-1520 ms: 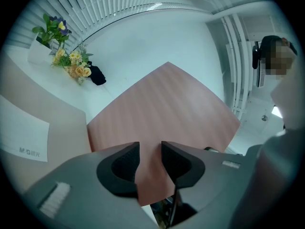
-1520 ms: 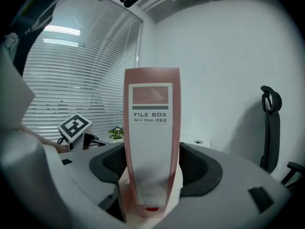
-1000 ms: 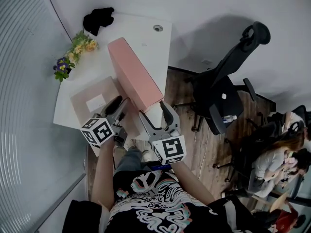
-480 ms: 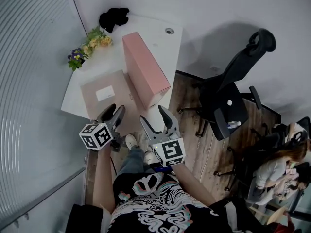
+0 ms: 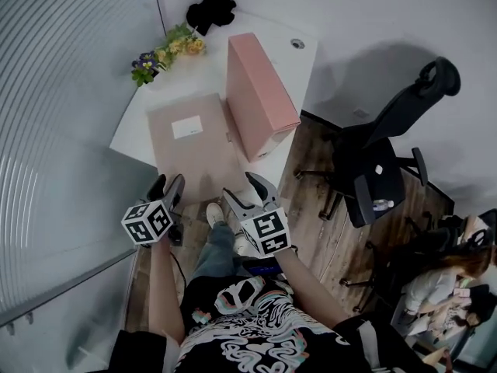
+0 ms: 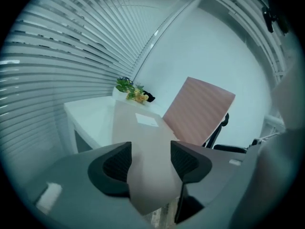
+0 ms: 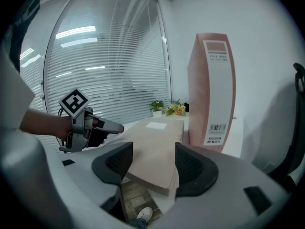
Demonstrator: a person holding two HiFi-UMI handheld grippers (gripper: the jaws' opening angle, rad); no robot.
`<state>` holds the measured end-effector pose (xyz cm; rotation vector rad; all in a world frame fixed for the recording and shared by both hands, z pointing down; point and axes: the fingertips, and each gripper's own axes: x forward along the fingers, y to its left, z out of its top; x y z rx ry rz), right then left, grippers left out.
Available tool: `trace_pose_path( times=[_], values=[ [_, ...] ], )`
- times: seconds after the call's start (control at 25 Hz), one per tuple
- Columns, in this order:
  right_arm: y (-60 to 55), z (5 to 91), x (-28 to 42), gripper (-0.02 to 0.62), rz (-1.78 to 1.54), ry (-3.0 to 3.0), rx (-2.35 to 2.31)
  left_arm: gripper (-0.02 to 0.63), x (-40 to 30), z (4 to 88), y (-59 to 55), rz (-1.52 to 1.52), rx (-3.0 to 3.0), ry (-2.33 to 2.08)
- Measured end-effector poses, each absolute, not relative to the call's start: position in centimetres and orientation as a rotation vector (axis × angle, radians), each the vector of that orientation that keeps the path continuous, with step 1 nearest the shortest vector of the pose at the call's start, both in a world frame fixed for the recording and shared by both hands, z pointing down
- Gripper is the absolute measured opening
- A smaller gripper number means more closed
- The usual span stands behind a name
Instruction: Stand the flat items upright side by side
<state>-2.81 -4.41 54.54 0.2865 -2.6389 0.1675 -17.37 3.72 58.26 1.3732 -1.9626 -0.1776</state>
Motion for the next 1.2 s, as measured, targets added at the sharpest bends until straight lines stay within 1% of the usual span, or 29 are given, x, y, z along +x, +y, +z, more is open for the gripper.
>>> trace_pose_path(
  times=[0.12,0.24,0.6,0.68,0.8,1.04,1.2],
  values=[
    [-3.3,56.8,-3.1,0.27,0.16,-2.582,0.228,0.278,-18.3,59.6,6.2,-0.163,1.283,-2.006],
    [-2.8,58.4,-3.3,0.268,0.144,-2.544,0.189,0.302,-18.2,61.1,7.7,-0.213,1.228,-1.979],
    [-2.2,61.4,-3.6,0.27,0.126,-2.481,0.144,0.357,-16.6,64.3,10.0,-0.637,1.089,-1.773],
    [-2.2,61.6,-3.5,0.266,0.112,-2.488,0.154,0.364,-16.3,65.0,10.1,-0.718,1.06,-1.736],
    [-2.3,61.6,-3.4,0.249,0.062,-2.497,0.159,0.374,-15.7,66.0,9.9,-0.72,1.058,-1.71],
    [-2.2,61.7,-3.4,0.249,0.041,-2.511,0.146,0.383,-15.0,67.0,9.1,-0.879,1.025,-1.62],
    [-2.2,61.7,-3.4,0.249,0.039,-2.516,0.145,0.383,-15.0,67.1,8.1,-0.925,1.031,-1.595]
  ],
)
